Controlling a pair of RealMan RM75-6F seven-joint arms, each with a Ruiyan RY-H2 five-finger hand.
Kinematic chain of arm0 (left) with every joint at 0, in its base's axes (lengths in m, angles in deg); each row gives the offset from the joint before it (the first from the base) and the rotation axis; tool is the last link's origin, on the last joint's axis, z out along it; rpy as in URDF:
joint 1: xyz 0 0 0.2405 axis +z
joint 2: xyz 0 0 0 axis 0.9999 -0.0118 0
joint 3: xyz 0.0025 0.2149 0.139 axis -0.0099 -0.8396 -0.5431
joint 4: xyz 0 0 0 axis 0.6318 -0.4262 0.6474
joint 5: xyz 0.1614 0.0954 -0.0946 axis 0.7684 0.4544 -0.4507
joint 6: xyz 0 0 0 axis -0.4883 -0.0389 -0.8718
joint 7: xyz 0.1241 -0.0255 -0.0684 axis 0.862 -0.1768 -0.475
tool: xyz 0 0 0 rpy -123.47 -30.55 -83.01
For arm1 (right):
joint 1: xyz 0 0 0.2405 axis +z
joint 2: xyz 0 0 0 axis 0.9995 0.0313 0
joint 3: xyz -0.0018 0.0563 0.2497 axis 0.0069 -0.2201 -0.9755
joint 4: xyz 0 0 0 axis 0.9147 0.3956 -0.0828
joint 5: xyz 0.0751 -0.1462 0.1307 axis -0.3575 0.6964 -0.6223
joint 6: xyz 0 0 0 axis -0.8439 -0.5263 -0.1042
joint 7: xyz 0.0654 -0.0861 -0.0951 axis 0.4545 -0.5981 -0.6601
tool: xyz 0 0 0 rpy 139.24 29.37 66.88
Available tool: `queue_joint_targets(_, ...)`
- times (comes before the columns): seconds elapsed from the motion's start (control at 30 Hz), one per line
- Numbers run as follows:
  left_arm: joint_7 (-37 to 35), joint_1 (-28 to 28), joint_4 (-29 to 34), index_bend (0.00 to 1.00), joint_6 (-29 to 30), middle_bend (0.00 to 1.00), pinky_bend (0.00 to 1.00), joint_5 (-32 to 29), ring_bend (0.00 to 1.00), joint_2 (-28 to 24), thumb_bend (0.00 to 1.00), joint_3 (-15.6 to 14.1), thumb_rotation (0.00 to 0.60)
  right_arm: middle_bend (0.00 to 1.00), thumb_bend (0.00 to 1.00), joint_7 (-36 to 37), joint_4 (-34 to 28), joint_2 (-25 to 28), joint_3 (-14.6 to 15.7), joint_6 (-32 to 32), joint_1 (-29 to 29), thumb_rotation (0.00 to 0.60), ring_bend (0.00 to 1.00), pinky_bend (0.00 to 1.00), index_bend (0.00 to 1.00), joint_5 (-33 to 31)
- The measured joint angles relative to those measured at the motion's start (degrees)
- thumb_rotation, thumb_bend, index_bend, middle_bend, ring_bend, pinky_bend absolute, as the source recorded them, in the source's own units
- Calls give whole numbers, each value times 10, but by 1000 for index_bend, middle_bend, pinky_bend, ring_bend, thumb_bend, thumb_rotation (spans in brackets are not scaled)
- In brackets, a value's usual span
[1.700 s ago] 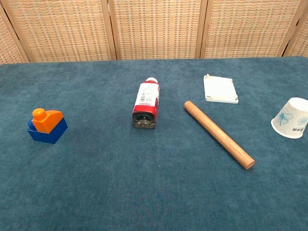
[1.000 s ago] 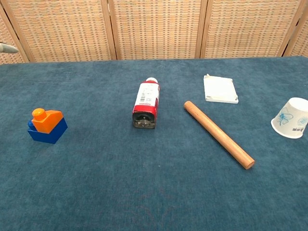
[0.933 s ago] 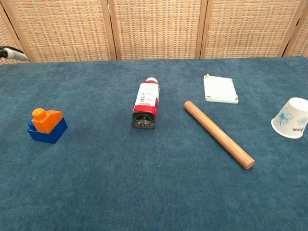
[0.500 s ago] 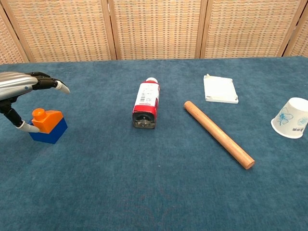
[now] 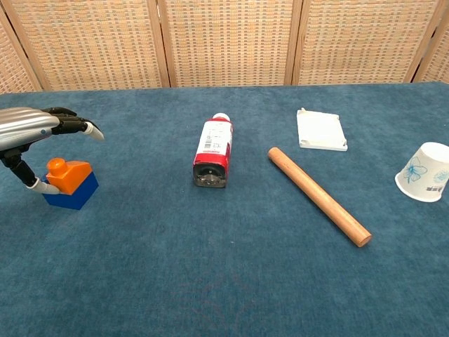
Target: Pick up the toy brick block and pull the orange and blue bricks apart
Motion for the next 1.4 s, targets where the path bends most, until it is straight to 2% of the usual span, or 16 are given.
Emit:
queue_joint_targets(0.13, 7, -3, -5, 215, -1, 168, 0, -1, 150, 0, 147, 0, 600, 0, 0, 1, 0, 0, 0, 1, 0, 600, 0, 0, 0, -1)
queue_joint_targets(0.27, 9, -5, -6, 326, -5, 268, 12, -7, 235, 2, 165, 1, 600, 0, 0, 1, -1, 0, 0, 3, 1, 600, 0, 0, 0, -1)
queue_joint_targets(0.4, 10, -7, -6, 384, -7, 346, 51, -9, 301, 5, 195, 0, 600, 0, 0, 4, -1, 1, 1, 5, 1, 600, 0, 0, 0, -2)
queue_joint_targets(0.67, 11, -7, -3, 469, -5, 400, 70, -17, 355, 7, 238, 1, 600, 0, 0, 8, 1, 1, 1, 6, 2, 600, 0, 0, 0, -1)
queue_joint_targets(0.73, 10, -6, -4, 499, -3, 425, 78, -18, 386, 7, 271, 0, 600, 0, 0, 10, 1, 1, 2, 7, 2, 600, 0, 0, 0, 0)
queue_joint_targets(0.8, 10, -5, -6, 534, -2, 454, 96, -18, 419, 8, 347, 0, 600, 0, 0, 12, 1, 1, 2, 8, 3, 600, 0, 0, 0, 0)
queue_joint_targets(1.0, 6, -3, -12, 565, 7, 481, 120, -19, 464, 11, 450, -1, 600, 0, 0, 13, 2, 1, 3, 9, 3, 600, 0, 0, 0, 1)
queue_joint_targets(1.4, -18, 3, 5, 593, 38, 502, 143, -28, 469, -7, 469, 12, 600, 0, 0, 20, 2, 2, 3, 11, 4, 600, 0, 0, 0, 2)
